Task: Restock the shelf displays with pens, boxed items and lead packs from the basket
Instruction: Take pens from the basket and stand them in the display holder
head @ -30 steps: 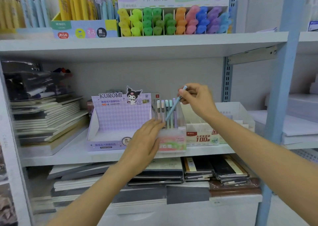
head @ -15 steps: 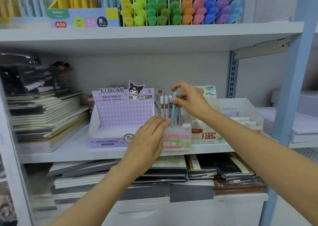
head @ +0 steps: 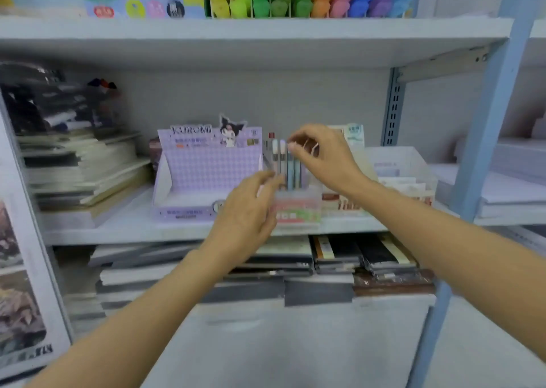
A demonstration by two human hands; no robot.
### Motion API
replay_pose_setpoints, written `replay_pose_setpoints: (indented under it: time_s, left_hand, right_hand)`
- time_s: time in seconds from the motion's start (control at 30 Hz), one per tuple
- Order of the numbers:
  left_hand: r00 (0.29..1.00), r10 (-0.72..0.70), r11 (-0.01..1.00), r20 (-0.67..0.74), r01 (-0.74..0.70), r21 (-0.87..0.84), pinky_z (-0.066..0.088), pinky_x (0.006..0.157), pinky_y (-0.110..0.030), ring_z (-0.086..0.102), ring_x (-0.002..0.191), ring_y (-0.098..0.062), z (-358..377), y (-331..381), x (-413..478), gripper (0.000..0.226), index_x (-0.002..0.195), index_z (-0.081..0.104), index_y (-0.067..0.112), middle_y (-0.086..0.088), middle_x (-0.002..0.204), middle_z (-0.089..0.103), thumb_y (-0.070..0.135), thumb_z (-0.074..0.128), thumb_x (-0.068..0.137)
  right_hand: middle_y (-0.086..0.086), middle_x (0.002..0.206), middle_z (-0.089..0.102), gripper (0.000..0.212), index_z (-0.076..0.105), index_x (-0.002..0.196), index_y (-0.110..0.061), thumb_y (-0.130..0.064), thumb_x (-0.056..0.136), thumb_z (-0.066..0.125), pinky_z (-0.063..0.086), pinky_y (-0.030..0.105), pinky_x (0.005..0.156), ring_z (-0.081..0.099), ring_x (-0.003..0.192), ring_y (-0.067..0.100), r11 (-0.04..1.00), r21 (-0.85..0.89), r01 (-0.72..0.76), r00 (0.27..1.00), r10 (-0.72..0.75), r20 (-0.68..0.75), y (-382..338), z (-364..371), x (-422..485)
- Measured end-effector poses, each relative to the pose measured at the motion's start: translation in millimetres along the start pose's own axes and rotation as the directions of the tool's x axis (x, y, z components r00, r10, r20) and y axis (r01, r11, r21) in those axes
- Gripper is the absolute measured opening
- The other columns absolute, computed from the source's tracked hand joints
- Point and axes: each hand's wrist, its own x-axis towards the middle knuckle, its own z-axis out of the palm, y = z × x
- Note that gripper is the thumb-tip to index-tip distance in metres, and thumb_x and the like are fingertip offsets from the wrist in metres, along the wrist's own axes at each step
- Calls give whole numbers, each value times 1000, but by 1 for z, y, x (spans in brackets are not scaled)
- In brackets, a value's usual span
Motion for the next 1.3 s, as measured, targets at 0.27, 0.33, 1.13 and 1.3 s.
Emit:
replay_pose_setpoints:
  time_s: [0.27,0.33,1.13,1.3]
  left_hand:
    - [963,-188,965,190,217,-144,37,56,-34,50,61,-22,50,24,-84,11,82,49,24,9,61,50,27,56,90]
    - [896,-217,945,387,293,-148,37,58,-33,52,65,-22,82,28,-125,11,81,54,23,11,61,49,29,58,90]
    - [252,-204,791,946,612,7,33,72,-30,46,90,-23,275,50,-390,13,106,45,7,-15,113,55,18,49,100]
    - [204,-214,718,955,695,13,38,71,-30,56,89,-26,268,28,-376,13,109,51,7,-14,103,59,15,44,102]
  right_hand:
    - [5,60,64,29,65,75,-4,-19,97,56,49,23,48,59,47,15,949,265,-171,870,19,492,-28,17,-131]
    - [8,64,66,30,65,77,-1,-21,97,56,52,25,51,61,51,15,943,206,-262,776,79,626,-14,45,-173]
    - [9,94,74,14,70,96,-4,-12,85,71,54,36,81,67,75,16,544,-311,-779,11,508,861,73,208,-498]
    - [12,90,73,8,61,100,-7,-6,93,59,57,28,67,69,77,21,309,-153,-939,52,566,822,100,191,-468]
